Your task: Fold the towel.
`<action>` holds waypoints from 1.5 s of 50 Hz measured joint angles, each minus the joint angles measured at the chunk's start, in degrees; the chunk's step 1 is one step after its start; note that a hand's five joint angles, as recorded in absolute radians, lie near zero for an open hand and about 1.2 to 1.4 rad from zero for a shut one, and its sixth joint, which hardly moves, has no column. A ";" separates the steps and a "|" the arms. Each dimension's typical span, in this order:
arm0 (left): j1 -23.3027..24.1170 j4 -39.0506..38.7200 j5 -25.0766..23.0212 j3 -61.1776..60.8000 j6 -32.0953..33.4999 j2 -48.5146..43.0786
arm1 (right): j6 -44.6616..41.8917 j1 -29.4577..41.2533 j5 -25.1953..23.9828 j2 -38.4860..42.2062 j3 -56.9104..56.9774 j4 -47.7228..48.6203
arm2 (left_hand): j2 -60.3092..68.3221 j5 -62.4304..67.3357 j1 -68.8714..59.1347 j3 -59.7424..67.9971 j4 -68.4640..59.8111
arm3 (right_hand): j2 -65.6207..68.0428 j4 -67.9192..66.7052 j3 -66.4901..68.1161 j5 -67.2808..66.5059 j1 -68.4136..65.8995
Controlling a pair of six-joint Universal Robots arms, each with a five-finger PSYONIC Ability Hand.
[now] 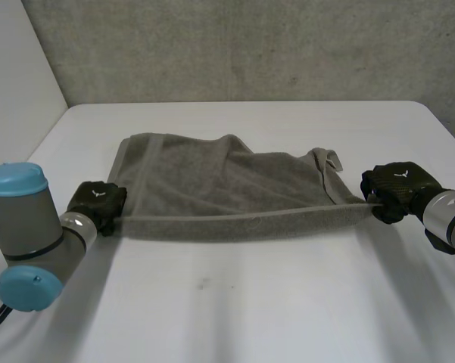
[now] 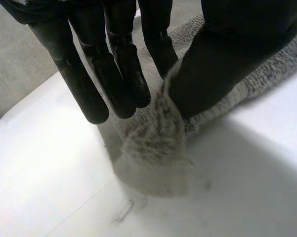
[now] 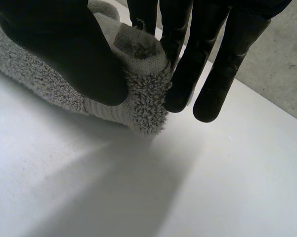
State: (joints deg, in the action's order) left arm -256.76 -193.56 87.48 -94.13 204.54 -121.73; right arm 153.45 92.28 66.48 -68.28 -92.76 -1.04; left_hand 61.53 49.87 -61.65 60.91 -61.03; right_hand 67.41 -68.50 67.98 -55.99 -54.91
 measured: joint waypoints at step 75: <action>4.63 0.81 4.85 45.45 -7.65 1.75 | -12.24 8.19 17.74 -0.93 33.33 14.68 | 8.24 9.60 -7.20 8.78 -8.74 | 0.01 0.00 0.17 -0.50 0.00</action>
State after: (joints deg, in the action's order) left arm -252.13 -192.75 92.33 -48.68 196.89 -119.98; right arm 141.21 100.47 84.22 -69.21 -59.42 13.65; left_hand 69.76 59.47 -68.85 69.69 -69.77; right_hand 67.42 -68.51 68.15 -56.49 -54.91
